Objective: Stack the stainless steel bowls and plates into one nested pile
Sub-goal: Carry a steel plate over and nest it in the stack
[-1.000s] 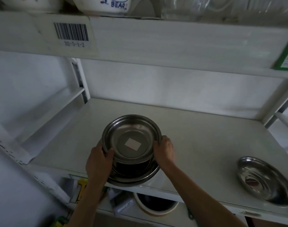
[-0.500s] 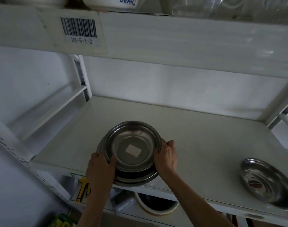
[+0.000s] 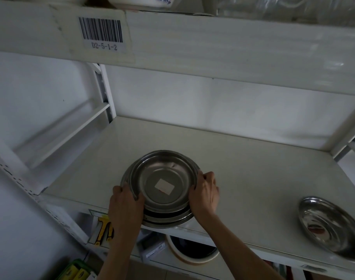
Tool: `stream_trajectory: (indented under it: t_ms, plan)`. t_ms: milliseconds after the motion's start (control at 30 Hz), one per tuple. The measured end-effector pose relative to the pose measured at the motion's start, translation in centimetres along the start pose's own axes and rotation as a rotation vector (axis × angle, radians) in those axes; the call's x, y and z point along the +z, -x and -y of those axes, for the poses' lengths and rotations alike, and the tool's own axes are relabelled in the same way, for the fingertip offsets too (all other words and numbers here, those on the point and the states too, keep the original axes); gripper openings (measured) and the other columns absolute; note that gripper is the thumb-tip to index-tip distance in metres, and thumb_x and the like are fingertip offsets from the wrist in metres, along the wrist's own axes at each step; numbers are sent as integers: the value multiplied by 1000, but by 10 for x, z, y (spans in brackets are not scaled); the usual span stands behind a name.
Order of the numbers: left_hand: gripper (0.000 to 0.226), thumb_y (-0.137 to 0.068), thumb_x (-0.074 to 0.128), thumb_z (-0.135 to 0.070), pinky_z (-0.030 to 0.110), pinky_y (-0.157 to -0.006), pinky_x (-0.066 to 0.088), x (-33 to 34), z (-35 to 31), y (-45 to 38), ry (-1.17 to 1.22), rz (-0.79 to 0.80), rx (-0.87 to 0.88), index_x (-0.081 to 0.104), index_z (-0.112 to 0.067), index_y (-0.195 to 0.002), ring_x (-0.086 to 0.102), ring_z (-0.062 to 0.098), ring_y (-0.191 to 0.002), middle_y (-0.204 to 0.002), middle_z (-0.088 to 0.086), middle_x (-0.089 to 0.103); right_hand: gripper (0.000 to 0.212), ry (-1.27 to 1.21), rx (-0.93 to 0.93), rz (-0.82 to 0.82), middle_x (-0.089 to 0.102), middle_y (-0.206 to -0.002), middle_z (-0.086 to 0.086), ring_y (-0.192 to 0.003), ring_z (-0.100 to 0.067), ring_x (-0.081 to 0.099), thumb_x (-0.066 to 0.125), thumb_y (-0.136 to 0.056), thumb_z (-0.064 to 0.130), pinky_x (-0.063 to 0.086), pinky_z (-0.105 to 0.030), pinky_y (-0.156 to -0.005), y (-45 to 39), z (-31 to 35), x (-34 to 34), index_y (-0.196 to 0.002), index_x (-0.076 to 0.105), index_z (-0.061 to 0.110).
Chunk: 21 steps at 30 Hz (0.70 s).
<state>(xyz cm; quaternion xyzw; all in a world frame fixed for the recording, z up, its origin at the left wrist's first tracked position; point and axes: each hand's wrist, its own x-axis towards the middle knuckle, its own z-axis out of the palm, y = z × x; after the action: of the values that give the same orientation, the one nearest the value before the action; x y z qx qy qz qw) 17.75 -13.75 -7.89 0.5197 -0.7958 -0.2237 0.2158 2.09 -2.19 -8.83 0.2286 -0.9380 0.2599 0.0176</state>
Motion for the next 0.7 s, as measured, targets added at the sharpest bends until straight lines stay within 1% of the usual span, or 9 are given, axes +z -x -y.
stream_trajectory:
  t_ms: [100, 200, 333, 400, 467, 533, 567, 633, 700]
  plan:
    - [36, -84, 62, -33, 33, -64, 41, 1, 1, 1, -14, 1, -3, 53, -8, -109, 47, 23, -75, -102, 11, 43, 38, 17, -3, -4, 47, -111, -5, -95, -24, 51, 48, -89, 11, 41, -35, -81, -1, -1, 3, -126, 53, 17]
    - [33, -83, 63, -25, 33, -60, 42, 2, 2, 1, -38, 5, 2, 52, -8, -110, 50, 24, -75, -106, 11, 40, 41, 27, -4, -15, 47, -111, -5, -95, -24, 51, 48, -88, 9, 42, -36, -80, -2, -3, 6, -128, 53, 18]
    - [41, -81, 67, -26, 38, -66, 51, 0, 6, -1, -1, 15, 11, 51, -13, -117, 55, 26, -83, -114, 10, 38, 39, 29, -13, 5, 47, -112, -5, -95, -23, 51, 50, -87, 9, 42, -35, -81, -4, -4, 5, -125, 54, 18]
    - [45, -80, 69, -28, 39, -70, 50, -1, 8, -5, 37, 14, 5, 51, -15, -119, 55, 27, -86, -118, 10, 37, 41, -25, -13, 1, 47, -111, -5, -92, -22, 52, 53, -87, 14, 40, -34, -80, -5, -5, 3, -128, 55, 19]
    - [55, -80, 70, -31, 43, -78, 51, -1, 10, -10, 63, 5, -10, 48, -14, -127, 56, 30, -94, -125, 13, 35, 44, -99, -6, -23, 46, -112, -4, -90, -22, 52, 57, -88, 20, 37, -33, -81, -8, -6, 0, -132, 53, 21]
    - [69, -81, 70, -35, 48, -87, 50, -3, 13, -17, 97, 11, -69, 42, -12, -139, 56, 35, -105, -132, 15, 33, 49, -164, 33, -57, 47, -120, -6, -99, -24, 55, 61, -90, 28, 39, -35, -88, -12, -7, -2, -138, 51, 20]
    - [71, -82, 70, -36, 48, -89, 49, -4, 15, -21, 151, 15, -116, 40, -11, -141, 56, 36, -108, -134, 15, 33, 52, -199, 72, -74, 48, -124, -7, -104, -25, 55, 62, -90, 33, 39, -36, -91, -15, -8, -3, -139, 50, 20]
    - [67, -83, 69, -37, 46, -90, 48, -4, 20, -32, 285, 38, -196, 44, -11, -139, 57, 37, -107, -135, 18, 39, 56, -277, 183, -65, 48, -129, -7, -114, -26, 55, 62, -89, 42, 39, -37, -97, -23, -13, -3, -139, 50, 19]
    - [57, -84, 68, -35, 43, -89, 48, -2, 23, -44, 417, 90, -235, 54, -7, -132, 60, 36, -104, -126, 21, 55, 58, -352, 296, 23, 52, -128, -7, -116, -27, 57, 59, -88, 53, 43, -39, -100, -33, -20, 2, -135, 53, 19]
